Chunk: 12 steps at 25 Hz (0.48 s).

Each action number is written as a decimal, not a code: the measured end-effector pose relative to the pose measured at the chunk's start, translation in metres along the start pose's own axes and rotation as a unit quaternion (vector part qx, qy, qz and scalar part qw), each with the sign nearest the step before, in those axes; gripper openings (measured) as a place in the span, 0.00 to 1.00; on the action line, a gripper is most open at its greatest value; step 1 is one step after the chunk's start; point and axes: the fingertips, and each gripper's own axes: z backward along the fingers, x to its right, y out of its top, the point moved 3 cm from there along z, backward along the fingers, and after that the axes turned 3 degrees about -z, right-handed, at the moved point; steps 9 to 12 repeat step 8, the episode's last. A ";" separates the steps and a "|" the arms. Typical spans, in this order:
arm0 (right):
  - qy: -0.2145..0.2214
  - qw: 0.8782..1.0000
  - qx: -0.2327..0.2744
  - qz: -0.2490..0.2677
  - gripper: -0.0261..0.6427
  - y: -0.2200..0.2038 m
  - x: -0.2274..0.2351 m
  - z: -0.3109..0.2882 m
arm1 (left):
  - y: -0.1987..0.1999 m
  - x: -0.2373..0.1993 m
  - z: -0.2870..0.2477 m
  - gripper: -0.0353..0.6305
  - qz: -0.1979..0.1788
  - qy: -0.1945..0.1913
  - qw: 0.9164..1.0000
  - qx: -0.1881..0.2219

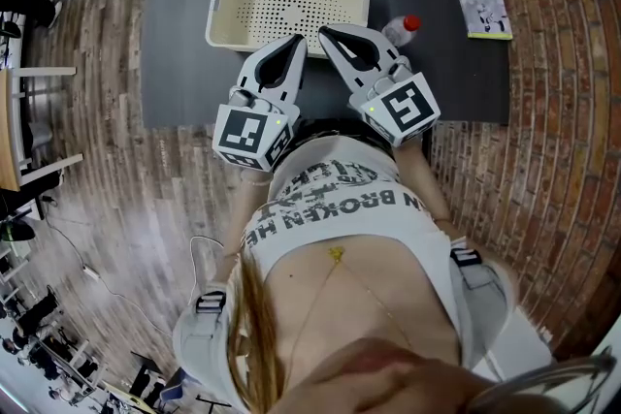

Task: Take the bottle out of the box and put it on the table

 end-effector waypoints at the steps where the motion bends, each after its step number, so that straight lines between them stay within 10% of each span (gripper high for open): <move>1: 0.001 1.000 0.000 0.000 0.05 0.000 0.000 0.000 | 0.000 0.000 0.000 0.06 0.000 0.000 1.000 0.000; 12: 0.003 1.000 -0.004 -0.007 0.05 0.001 -0.004 -0.002 | 0.000 -0.001 0.002 0.06 0.002 0.002 1.000 0.000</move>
